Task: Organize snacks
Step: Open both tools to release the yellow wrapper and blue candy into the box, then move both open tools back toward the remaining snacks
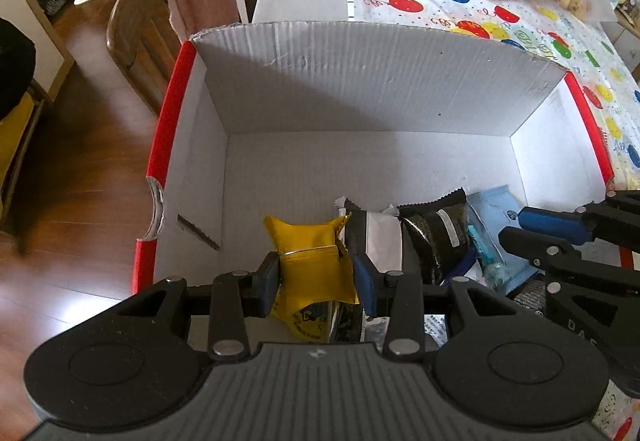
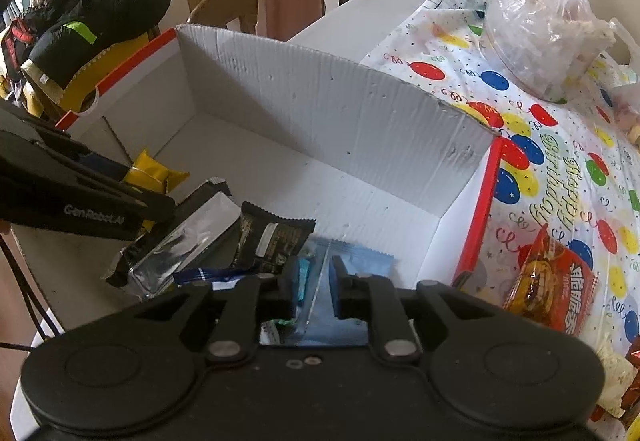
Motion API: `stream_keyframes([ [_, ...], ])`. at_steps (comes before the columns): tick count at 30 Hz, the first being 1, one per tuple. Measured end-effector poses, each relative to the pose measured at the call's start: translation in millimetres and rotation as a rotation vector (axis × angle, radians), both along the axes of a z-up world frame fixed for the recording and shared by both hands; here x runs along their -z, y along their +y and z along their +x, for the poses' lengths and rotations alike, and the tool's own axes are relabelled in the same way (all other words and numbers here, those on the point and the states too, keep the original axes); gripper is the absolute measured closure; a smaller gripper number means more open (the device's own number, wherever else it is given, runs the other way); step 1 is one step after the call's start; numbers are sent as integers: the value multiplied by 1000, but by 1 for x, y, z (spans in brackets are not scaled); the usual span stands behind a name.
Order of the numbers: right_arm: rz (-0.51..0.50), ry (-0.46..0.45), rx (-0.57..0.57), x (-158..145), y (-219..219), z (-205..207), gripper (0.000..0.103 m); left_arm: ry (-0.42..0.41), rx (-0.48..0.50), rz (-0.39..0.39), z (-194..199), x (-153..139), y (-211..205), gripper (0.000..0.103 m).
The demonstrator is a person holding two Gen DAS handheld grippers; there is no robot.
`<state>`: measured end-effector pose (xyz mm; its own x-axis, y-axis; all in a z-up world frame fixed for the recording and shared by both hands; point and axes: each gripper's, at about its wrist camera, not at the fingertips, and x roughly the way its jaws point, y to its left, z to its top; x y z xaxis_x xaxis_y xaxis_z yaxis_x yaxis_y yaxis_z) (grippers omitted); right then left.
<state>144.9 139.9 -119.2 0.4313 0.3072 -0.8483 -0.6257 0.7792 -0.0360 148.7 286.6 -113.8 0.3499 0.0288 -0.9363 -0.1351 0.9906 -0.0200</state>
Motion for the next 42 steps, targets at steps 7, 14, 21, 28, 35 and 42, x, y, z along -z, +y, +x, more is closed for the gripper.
stream_keyframes([
  [7, 28, 1, -6, -7, -5, -5, 80, -7, -29, -20, -6, -2, 3, 54],
  [14, 69, 12, 15, -18, -13, -11, 72, -51, -40, -59, -18, -16, 5, 42],
  [21, 113, -6, 40, -38, -26, -23, 61, -120, -28, -63, -33, -39, -3, 41],
  [28, 147, -53, 71, -63, -49, -32, 51, -195, -3, -93, -46, -64, -17, 36],
  [35, 179, -104, 99, -83, -81, -44, 35, -254, 60, -100, -52, -85, -51, 36],
  [42, 209, -126, 145, -96, -128, -53, 21, -303, 119, -110, -54, -99, -97, 31],
])
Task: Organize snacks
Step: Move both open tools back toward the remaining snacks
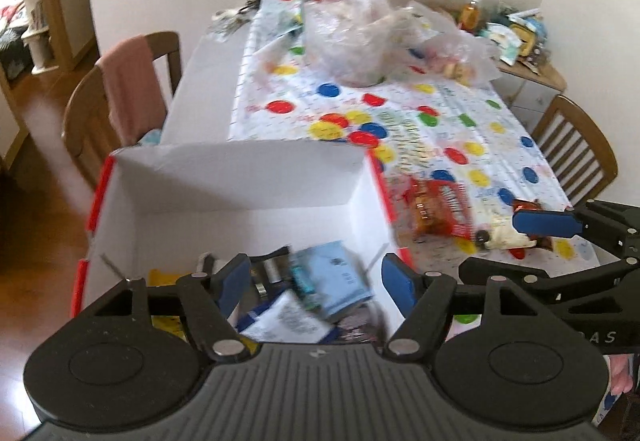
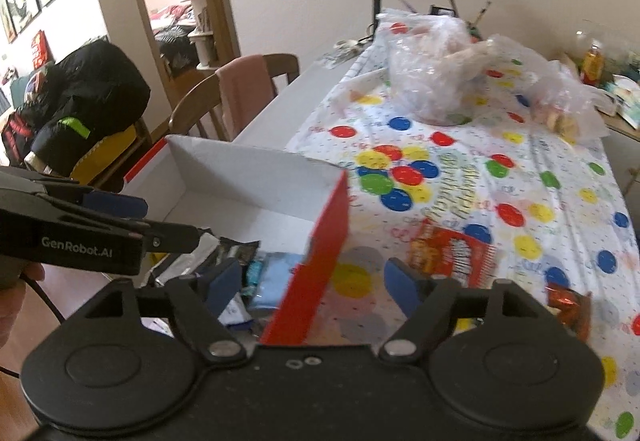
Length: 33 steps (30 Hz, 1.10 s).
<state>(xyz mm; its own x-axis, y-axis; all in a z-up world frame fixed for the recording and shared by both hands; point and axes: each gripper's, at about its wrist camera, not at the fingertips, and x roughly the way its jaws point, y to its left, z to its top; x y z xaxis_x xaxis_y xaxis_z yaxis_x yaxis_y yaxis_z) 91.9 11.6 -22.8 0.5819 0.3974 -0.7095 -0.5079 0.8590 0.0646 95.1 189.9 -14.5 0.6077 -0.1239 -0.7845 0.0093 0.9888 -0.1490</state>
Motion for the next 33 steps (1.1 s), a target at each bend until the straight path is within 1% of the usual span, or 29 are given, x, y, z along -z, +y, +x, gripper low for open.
stream_keyframes([
  [3, 10, -12, 22, -4, -24, -2, 16, -18, 18, -5, 1, -3, -21, 27],
  [6, 10, -19, 41, -6, -50, -2, 11, -31, 34, -11, 5, -4, -46, 27],
  [10, 7, -21, 57, -7, -87, 3, 7, -24, 42, -37, 11, -1, -77, 26],
  [14, 16, -24, 74, -6, -123, 9, 0, -19, 52, -34, 18, 5, -108, 25],
  [21, -4, 3, 94, 5, -177, 31, 0, 27, 49, -44, 38, 23, -150, 24],
  [25, 2, 23, 112, 14, -208, 46, 0, 55, 73, -52, 53, 33, -168, 24],
  [29, 1, 48, 133, 27, -230, 65, 0, 102, 70, -64, 69, 46, -190, 24],
  [33, -20, 74, 129, 44, -242, 84, 0, 120, 58, -76, 83, 56, -211, 24],
])
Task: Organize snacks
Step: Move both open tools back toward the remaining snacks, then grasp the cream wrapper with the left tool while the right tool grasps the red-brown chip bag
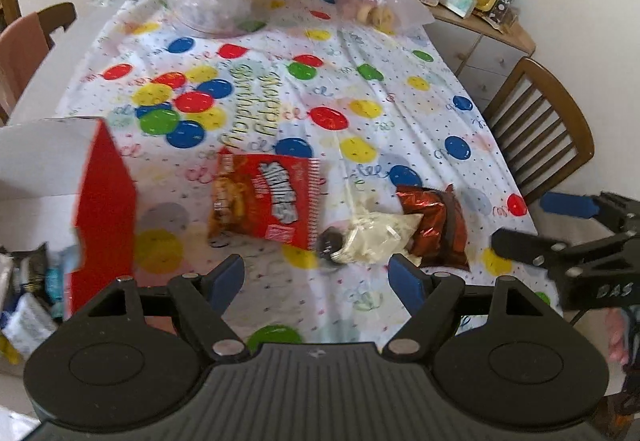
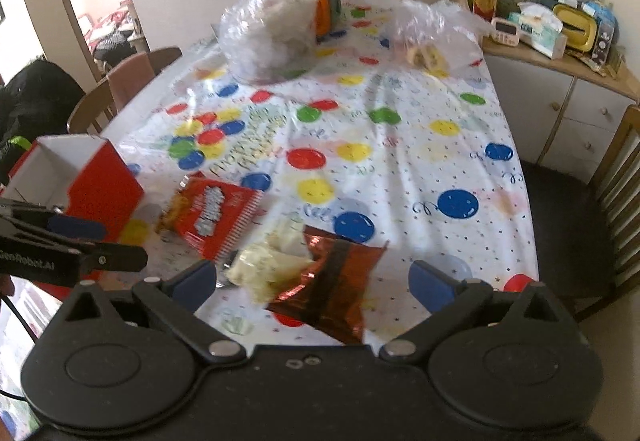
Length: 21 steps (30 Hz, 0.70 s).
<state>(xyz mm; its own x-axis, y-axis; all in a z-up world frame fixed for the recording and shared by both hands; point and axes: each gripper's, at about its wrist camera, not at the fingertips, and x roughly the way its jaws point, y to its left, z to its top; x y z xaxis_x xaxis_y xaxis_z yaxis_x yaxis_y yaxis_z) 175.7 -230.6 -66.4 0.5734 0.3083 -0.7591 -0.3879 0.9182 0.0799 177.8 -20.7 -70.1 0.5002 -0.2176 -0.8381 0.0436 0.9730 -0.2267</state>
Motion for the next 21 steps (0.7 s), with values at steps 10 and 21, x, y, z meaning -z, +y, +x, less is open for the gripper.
stream_keyframes([
  [10, 83, 155, 107, 40, -24, 49, 5, 16, 155, 43, 26, 32, -52, 24],
  [21, 142, 247, 152, 67, -17, 71, 18, 123, 129, -20, 67, 66, -57, 24],
])
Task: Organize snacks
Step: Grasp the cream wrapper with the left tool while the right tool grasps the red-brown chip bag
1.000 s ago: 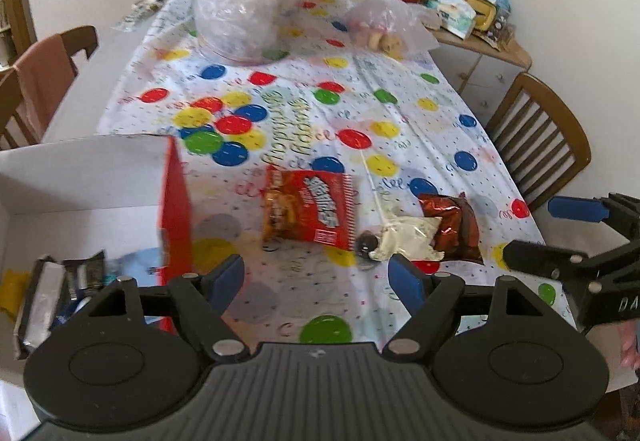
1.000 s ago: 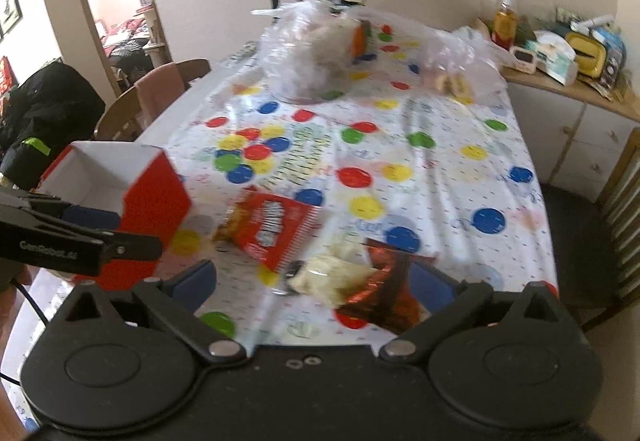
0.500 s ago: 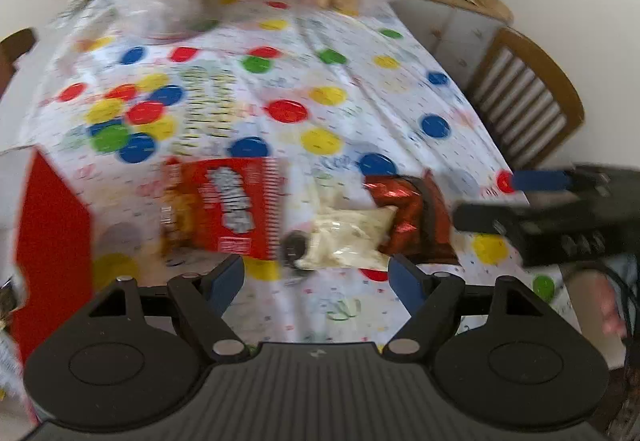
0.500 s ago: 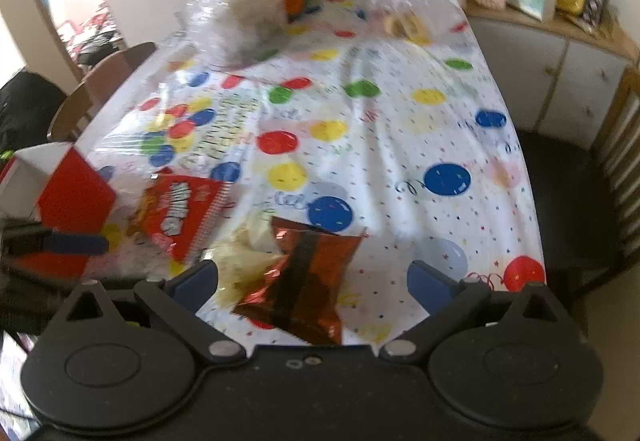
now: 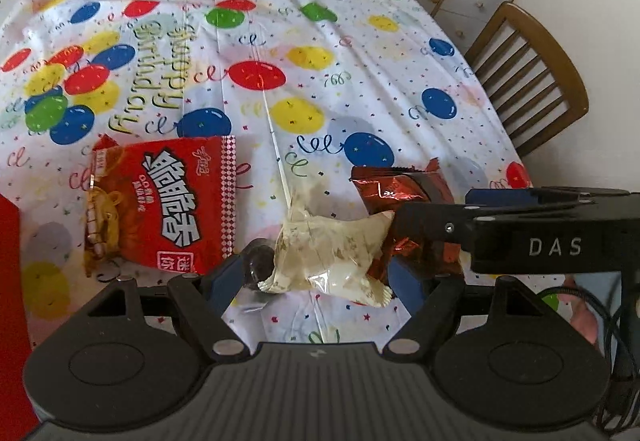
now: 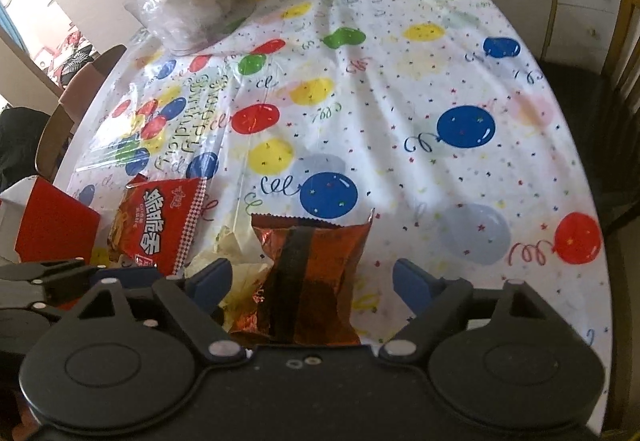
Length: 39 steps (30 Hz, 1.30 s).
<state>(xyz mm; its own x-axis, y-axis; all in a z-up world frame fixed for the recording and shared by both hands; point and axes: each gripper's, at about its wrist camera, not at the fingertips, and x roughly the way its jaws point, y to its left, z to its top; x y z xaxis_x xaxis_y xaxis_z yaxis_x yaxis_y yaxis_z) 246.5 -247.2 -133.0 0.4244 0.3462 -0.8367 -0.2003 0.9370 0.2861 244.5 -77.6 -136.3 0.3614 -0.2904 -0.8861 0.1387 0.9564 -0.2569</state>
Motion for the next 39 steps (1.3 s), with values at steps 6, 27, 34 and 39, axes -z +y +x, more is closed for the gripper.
stream_keyframes([
  [6, 23, 21, 30, 9, 2, 7, 28, 23, 6, -3, 9, 10, -5, 25],
  [27, 54, -27, 55, 3, -2, -13, 64, 0, 6, -8, -4, 5, -1, 51],
  [34, 16, -57, 66, -14, -4, -37, 64, -19, -10, -38, -26, -7, 10, 51],
  [39, 23, -83, 72, -30, -6, -57, 64, -41, -7, -61, -45, -22, 17, 51],
])
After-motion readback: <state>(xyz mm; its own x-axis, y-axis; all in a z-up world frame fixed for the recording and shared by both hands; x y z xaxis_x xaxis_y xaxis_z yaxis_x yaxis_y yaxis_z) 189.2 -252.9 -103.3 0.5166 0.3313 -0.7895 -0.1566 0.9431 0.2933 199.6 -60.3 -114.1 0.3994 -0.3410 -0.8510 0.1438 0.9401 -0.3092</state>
